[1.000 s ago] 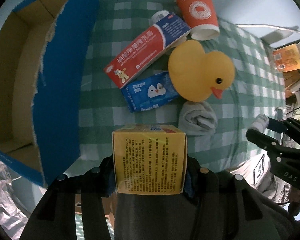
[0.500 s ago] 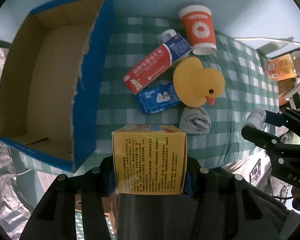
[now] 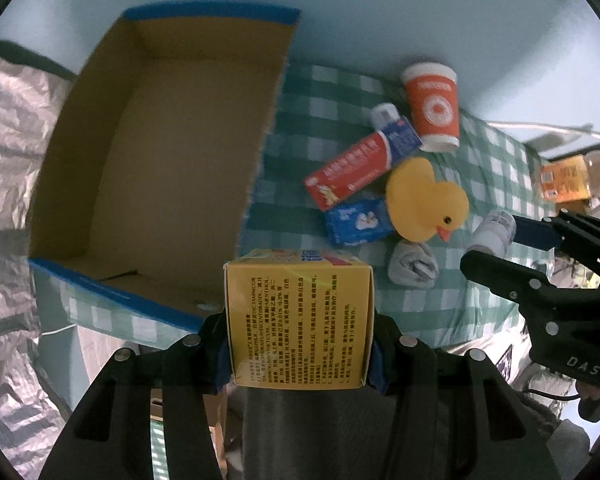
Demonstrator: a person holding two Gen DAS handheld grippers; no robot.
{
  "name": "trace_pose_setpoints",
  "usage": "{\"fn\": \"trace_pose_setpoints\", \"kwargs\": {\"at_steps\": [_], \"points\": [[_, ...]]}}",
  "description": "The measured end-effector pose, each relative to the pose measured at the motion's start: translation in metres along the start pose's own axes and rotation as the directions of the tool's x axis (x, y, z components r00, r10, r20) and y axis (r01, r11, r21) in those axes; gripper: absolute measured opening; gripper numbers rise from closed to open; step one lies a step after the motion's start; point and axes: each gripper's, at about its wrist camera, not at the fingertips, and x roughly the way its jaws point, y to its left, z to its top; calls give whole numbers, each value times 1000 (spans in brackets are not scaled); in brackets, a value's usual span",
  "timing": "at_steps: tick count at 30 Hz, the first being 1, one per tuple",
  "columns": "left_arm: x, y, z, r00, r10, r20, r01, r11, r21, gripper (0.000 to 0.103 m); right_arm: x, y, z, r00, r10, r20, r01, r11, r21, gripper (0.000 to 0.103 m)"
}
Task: Organize objects
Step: 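Carry the yellow box and pill bottle over the cardboard box with both tools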
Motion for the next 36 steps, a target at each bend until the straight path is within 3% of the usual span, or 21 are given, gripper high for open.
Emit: {"fn": "trace_pose_setpoints", "kwargs": {"at_steps": [18, 36], "points": [[-8, 91, 17, 999, 40, 10, -40, 999, -14, 53, 40, 73, 79, 998, 44, -41, -50, 985, -167, 47], [11, 137, 51, 998, 52, -18, -52, 999, 13, 53, 96, 112, 134, 992, 50, -117, -76, 970, -230, 47]]}}
